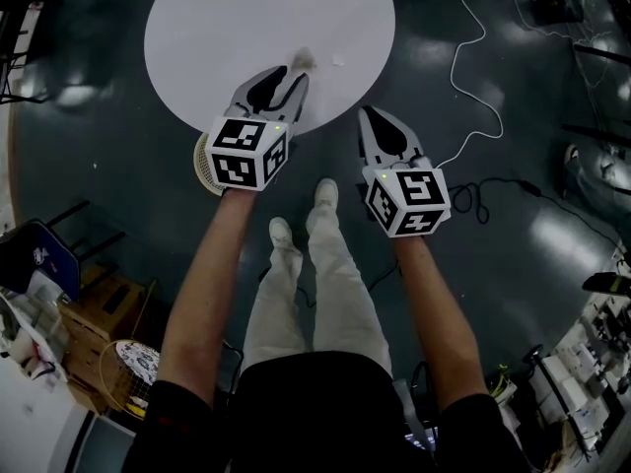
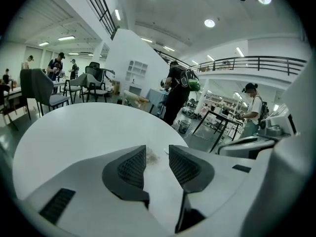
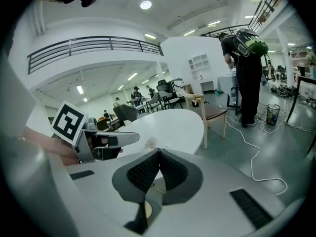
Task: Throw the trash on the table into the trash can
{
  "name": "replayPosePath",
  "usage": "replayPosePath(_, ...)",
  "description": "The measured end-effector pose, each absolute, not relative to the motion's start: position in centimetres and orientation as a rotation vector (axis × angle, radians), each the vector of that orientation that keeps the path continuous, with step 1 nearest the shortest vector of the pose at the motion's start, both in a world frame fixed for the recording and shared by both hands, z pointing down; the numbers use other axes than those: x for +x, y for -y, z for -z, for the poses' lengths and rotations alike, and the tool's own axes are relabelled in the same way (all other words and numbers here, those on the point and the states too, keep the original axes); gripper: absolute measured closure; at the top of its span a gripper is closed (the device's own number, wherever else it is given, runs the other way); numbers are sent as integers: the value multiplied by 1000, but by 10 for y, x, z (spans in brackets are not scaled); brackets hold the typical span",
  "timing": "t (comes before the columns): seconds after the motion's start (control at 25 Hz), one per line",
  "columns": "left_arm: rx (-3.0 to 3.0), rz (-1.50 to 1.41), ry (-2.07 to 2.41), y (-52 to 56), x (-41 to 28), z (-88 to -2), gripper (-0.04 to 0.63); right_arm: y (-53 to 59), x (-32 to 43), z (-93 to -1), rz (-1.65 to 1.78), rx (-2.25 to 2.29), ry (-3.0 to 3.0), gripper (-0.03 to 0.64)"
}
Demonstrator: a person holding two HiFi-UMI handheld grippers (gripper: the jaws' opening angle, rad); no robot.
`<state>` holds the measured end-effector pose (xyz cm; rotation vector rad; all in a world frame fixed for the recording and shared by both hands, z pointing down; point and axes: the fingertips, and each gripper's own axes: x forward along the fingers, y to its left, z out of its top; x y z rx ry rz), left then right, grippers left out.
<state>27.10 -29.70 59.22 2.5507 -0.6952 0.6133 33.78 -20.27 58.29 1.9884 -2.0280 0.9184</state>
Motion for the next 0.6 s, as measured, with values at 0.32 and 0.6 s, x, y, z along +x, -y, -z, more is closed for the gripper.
replayPosePath(0.32,2577,-659,742,322,281,-608,355,211,342,-595,-921,2014,2013,600)
replayPosePath(0.6,2619,-739,703,318,287,-627,337,211,346,-610,-927,2048,1998,600)
